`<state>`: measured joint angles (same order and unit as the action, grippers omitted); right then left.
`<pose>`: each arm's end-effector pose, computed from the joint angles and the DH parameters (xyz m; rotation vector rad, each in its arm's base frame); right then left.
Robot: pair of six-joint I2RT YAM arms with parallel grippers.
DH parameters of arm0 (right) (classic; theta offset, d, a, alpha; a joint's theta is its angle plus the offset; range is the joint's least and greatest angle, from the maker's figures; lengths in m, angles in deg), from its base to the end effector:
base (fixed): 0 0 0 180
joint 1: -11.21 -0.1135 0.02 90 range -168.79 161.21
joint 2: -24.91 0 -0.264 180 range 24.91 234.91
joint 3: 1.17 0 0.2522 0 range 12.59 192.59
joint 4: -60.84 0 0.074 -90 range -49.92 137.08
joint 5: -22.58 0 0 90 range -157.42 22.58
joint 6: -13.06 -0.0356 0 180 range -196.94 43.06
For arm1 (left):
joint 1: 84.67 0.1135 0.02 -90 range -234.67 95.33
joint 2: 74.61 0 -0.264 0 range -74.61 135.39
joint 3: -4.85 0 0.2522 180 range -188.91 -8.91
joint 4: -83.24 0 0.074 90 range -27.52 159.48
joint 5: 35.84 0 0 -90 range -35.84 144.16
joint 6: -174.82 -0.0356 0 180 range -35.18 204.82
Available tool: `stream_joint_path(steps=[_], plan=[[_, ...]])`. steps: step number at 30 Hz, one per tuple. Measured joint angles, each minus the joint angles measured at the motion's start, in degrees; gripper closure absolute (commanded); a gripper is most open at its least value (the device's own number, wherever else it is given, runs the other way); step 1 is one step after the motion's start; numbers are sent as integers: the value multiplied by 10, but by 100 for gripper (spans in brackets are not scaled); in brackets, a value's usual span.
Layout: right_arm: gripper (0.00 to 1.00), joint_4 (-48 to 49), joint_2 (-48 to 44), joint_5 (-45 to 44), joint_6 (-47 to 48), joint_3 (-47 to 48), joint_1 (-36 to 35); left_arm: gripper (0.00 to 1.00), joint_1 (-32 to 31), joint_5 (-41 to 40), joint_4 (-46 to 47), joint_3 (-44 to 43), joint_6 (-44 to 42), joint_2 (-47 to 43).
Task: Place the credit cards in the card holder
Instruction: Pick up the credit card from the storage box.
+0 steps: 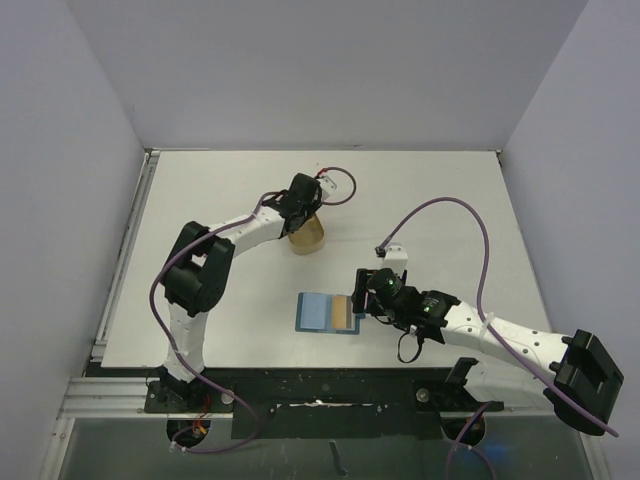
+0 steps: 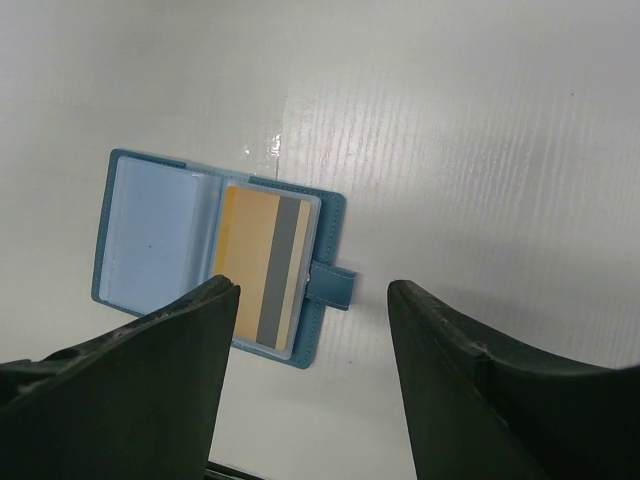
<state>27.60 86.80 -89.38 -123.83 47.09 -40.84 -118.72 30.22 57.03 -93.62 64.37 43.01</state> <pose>0.1420 0.1605 0.2088 0.0740 2.3491 0.4085 0.3855 -0.2431 0.1889 0.8745 2.1348 0.3721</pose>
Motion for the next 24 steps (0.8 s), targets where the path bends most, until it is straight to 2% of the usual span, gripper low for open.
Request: stream_joint_path(steps=[19, 24], plan=[[39, 2, 0, 0, 0, -1, 3, 76, -7, -4, -7, -33, -10, 16], [40, 1, -6, 0, 0, -1, 3, 87, -8, -3, -11, -36, -10, 16]])
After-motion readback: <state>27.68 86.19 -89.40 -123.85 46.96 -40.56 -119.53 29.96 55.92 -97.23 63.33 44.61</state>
